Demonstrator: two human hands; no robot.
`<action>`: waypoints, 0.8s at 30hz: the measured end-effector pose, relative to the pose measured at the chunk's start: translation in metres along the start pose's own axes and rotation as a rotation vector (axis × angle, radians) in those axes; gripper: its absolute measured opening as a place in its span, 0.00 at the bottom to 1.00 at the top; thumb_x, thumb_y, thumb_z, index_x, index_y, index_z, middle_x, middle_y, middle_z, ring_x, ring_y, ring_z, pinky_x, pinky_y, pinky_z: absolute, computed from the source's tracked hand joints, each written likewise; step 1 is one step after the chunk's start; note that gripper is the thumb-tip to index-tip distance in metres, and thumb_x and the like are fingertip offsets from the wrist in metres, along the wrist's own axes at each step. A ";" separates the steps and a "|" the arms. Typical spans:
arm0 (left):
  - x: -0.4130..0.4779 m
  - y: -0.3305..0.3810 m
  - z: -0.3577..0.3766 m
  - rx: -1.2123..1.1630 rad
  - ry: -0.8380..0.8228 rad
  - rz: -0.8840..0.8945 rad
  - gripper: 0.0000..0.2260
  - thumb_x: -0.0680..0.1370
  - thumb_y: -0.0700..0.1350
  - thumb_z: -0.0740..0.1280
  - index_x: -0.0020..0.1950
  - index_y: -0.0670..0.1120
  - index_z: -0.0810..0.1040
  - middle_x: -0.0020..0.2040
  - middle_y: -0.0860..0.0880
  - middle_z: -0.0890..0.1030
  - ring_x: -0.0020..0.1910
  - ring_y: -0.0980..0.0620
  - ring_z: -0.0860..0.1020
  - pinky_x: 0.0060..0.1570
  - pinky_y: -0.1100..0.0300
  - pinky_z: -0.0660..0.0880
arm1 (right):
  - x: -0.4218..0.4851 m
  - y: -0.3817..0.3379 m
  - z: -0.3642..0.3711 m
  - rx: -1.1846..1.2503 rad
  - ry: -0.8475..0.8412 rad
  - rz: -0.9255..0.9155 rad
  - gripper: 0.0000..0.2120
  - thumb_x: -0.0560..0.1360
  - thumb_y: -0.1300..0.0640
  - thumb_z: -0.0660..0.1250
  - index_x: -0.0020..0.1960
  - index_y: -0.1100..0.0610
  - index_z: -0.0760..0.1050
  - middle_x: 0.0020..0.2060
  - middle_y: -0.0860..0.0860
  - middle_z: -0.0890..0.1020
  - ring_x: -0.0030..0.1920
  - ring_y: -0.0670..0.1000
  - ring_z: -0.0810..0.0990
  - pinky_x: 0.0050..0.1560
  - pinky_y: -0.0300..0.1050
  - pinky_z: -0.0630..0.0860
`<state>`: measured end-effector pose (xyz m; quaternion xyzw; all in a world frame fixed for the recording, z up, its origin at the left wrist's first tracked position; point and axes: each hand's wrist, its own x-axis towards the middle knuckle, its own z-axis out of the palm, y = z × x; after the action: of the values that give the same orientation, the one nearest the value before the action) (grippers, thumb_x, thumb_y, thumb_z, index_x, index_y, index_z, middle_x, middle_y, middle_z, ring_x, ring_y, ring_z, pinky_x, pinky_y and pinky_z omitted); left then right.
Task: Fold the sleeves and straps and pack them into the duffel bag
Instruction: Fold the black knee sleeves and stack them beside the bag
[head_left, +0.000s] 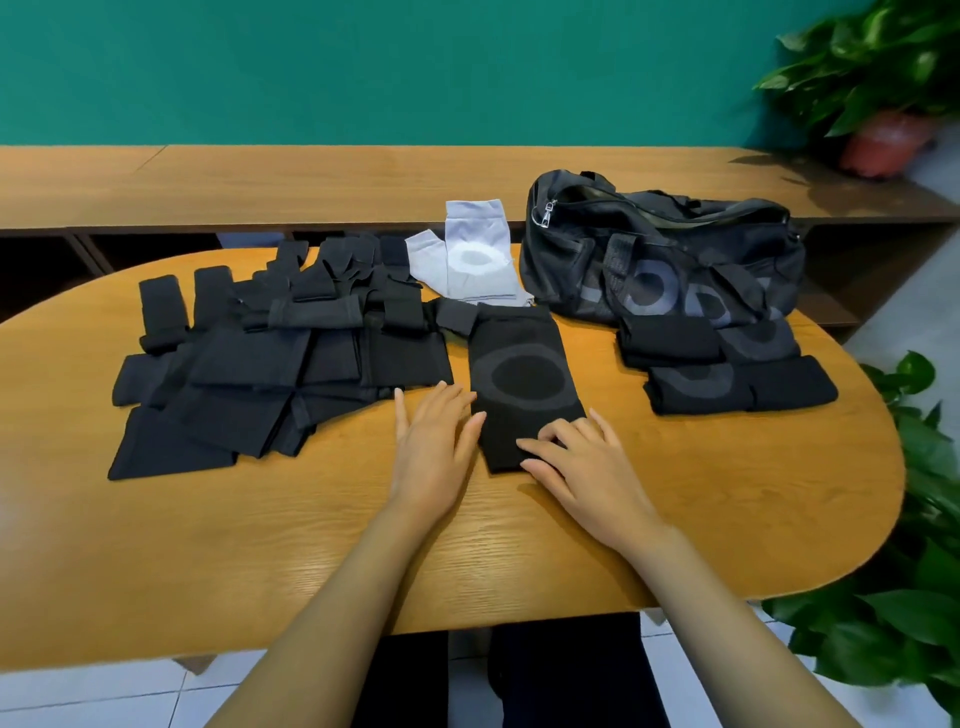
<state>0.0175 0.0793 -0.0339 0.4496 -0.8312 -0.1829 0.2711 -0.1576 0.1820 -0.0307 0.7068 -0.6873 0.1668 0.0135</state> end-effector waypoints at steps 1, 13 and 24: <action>-0.003 0.001 -0.002 -0.016 -0.018 0.049 0.19 0.82 0.54 0.57 0.70 0.50 0.73 0.72 0.52 0.72 0.75 0.56 0.62 0.76 0.50 0.34 | -0.004 0.000 -0.002 0.059 0.000 -0.013 0.27 0.81 0.39 0.45 0.67 0.46 0.76 0.53 0.40 0.76 0.56 0.42 0.72 0.76 0.48 0.54; -0.038 0.004 -0.007 0.017 -0.214 0.298 0.17 0.80 0.55 0.61 0.68 0.55 0.75 0.72 0.56 0.72 0.73 0.62 0.62 0.76 0.55 0.38 | -0.035 0.014 -0.001 0.191 0.189 0.082 0.22 0.80 0.39 0.54 0.62 0.50 0.79 0.56 0.43 0.79 0.60 0.39 0.72 0.72 0.46 0.62; -0.039 0.000 -0.004 -0.063 -0.063 0.206 0.16 0.81 0.53 0.58 0.61 0.50 0.80 0.60 0.53 0.82 0.66 0.59 0.73 0.75 0.51 0.56 | -0.035 0.016 -0.001 0.179 0.164 0.047 0.18 0.75 0.51 0.71 0.63 0.52 0.78 0.59 0.47 0.81 0.62 0.46 0.75 0.71 0.50 0.66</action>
<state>0.0376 0.1121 -0.0424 0.3472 -0.8749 -0.1945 0.2761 -0.1731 0.2152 -0.0419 0.6728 -0.6827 0.2851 0.0026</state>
